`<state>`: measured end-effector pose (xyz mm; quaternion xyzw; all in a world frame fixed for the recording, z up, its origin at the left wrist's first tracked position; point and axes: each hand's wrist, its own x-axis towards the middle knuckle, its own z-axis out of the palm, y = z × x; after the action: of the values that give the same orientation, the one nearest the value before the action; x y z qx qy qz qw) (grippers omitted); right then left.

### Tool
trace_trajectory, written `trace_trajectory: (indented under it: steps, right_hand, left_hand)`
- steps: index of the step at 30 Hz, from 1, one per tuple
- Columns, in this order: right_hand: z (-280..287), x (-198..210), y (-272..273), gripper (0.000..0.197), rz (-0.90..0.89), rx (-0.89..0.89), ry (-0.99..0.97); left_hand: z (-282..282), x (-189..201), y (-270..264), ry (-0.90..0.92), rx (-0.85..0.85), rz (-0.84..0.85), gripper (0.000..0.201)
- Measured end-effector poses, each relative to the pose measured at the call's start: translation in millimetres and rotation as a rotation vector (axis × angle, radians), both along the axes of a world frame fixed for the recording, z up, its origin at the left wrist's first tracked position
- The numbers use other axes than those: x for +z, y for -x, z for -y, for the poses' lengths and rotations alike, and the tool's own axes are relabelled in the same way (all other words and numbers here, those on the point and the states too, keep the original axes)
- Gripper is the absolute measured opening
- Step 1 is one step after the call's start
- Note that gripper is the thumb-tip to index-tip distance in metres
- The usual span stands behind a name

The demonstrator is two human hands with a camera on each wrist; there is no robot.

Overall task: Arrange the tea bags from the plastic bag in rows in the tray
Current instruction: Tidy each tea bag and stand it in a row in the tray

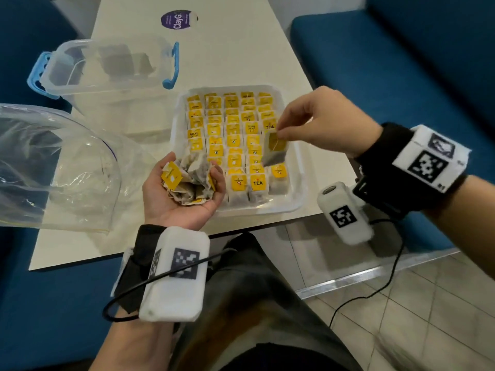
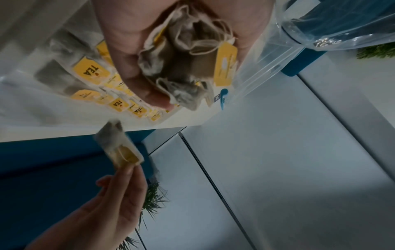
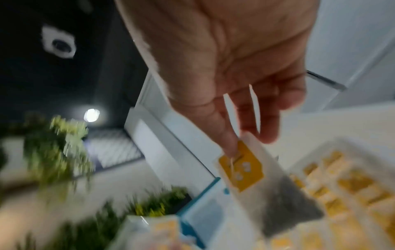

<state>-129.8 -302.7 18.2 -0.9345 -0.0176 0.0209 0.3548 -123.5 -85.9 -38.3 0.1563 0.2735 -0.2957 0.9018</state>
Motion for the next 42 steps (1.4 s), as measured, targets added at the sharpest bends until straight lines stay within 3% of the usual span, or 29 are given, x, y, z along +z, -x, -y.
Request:
trace_trajectory:
  steps: [4,7,11,15,17,24,32,37,42]
  right_hand:
    - [4,-10,-1,0.006,-0.136,0.106,0.029]
    - [5,-20,-1,0.013,-0.186,0.177,0.215]
    - [-2,-31,-3,0.003,-0.247,0.286,0.414]
    - [-7,-37,-12,0.017,-0.329,0.358,0.534]
    - [-11,-42,-17,0.024,-0.389,0.402,0.582]
    - [-23,-53,-32,0.016,-0.569,0.533,0.721]
    - [-29,-65,-41,0.008,-0.493,0.487,0.899]
    - [-29,-65,-41,0.03,-0.46,0.426,0.888]
    - [-30,-64,-39,0.029,-0.462,0.419,0.916]
  left_hand:
    - [-1,-2,2,0.007,-0.014,0.021,0.044]
    - [-2,-3,2,0.008,-0.007,0.028,0.047]
    - [-2,-5,2,0.0,-0.019,0.033,0.048]
    - [-3,-7,1,0.007,-0.028,0.041,0.051]
    - [-4,-8,1,0.009,-0.026,0.043,0.054]
    - [-4,-12,0,0.021,-0.005,0.046,0.074]
    - [-5,-12,-2,0.02,-0.004,0.052,0.076]
    - [-4,-13,-4,0.044,-0.003,0.055,0.077]
    - [-2,-13,-4,0.053,-0.013,0.059,0.076]
